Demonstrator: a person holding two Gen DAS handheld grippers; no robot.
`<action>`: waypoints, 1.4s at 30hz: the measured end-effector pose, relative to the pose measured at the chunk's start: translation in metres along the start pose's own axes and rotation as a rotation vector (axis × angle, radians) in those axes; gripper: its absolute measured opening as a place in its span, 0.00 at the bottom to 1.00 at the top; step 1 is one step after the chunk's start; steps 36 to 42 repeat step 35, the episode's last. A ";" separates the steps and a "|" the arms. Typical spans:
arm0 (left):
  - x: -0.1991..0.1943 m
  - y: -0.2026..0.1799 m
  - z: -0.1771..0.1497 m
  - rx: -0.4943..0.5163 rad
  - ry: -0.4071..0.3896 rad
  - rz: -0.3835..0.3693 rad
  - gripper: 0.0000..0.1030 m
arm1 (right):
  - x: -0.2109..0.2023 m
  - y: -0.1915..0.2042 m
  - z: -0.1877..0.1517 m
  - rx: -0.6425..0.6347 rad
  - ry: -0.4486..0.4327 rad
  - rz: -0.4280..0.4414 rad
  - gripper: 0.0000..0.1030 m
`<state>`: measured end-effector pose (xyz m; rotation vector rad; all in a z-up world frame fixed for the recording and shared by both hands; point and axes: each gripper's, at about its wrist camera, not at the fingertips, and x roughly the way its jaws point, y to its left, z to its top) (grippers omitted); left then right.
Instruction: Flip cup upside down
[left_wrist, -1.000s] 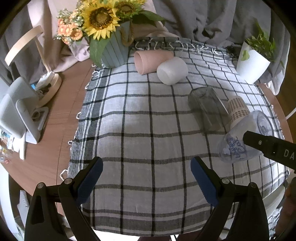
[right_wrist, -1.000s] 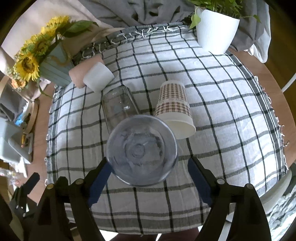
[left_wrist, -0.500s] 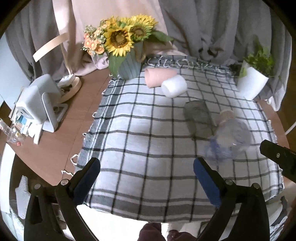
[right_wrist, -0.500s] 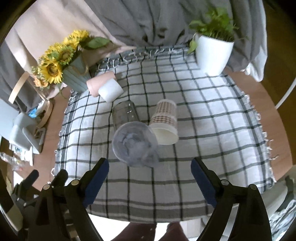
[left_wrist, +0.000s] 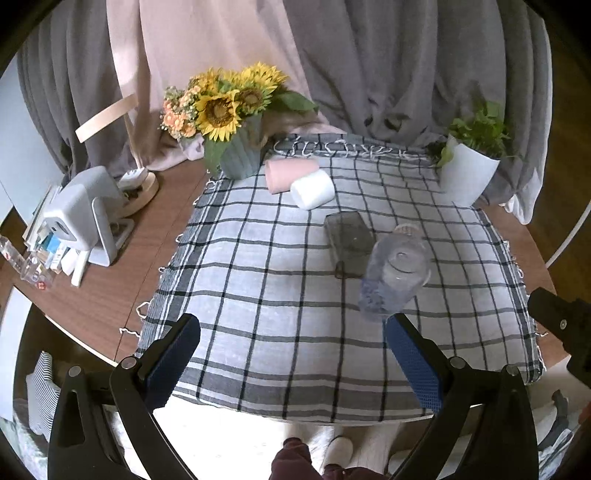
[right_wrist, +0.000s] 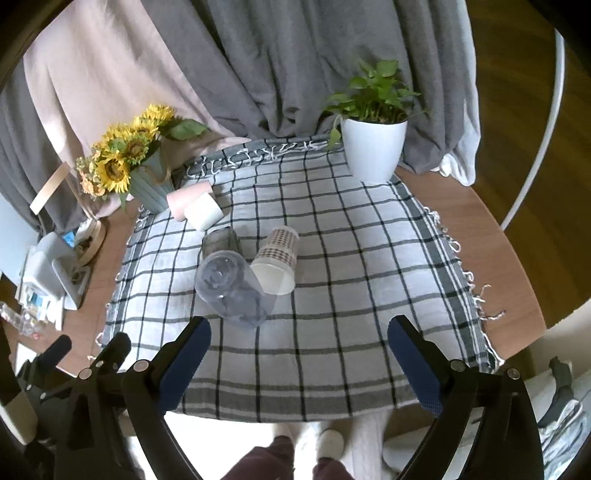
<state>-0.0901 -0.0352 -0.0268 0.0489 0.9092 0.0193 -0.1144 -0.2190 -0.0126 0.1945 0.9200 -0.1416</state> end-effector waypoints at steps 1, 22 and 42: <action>-0.003 -0.003 -0.001 0.002 -0.003 0.001 1.00 | -0.002 -0.002 -0.002 0.000 -0.002 -0.001 0.94; -0.019 -0.016 -0.010 -0.011 -0.030 0.008 1.00 | -0.016 -0.018 -0.011 -0.010 -0.019 -0.021 0.94; -0.019 -0.015 -0.008 -0.015 -0.031 0.008 1.00 | -0.018 -0.017 -0.013 -0.010 -0.011 -0.028 0.94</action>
